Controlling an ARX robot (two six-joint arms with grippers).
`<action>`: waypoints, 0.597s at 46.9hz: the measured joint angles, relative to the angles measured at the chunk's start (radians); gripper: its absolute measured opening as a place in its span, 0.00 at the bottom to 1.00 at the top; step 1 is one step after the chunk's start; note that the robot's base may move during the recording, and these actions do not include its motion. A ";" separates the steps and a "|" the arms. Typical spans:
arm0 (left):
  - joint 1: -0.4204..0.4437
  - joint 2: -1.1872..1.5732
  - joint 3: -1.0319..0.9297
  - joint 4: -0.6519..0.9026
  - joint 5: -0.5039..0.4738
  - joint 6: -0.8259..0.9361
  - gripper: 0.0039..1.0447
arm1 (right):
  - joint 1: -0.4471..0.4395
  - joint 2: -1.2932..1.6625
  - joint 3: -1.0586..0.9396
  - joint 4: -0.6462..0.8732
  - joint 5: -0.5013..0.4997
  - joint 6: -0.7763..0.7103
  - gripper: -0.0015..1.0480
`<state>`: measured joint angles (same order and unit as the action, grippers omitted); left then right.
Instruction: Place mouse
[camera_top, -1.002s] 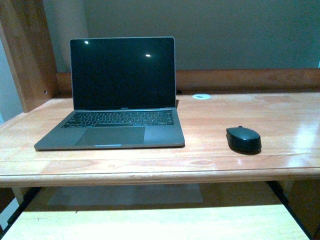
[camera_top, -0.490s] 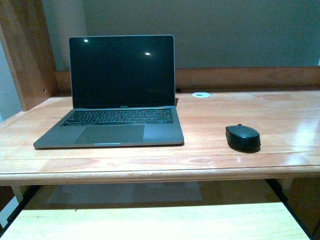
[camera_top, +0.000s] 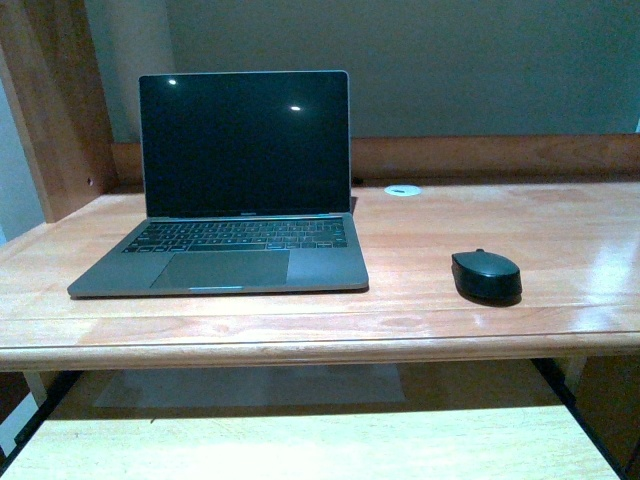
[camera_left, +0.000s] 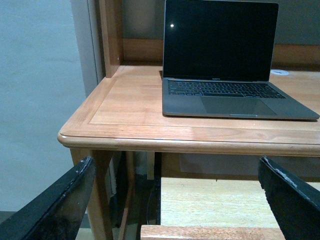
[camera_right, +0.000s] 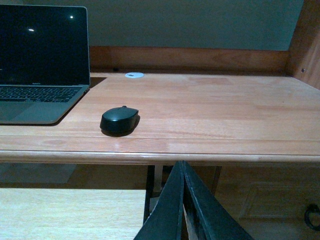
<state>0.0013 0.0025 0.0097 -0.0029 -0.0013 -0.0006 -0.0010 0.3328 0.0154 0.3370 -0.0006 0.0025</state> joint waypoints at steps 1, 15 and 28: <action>0.000 0.000 0.000 0.000 0.000 0.000 0.94 | 0.000 -0.004 0.000 -0.004 0.000 0.000 0.02; 0.000 0.000 0.000 0.000 0.000 0.000 0.94 | 0.000 -0.092 0.000 -0.095 0.000 0.000 0.02; 0.000 0.000 0.000 0.000 0.000 0.000 0.94 | 0.000 -0.153 0.000 -0.156 0.000 0.000 0.02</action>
<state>0.0017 0.0025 0.0097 -0.0029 -0.0013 -0.0006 -0.0010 0.1802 0.0154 0.1810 -0.0006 0.0025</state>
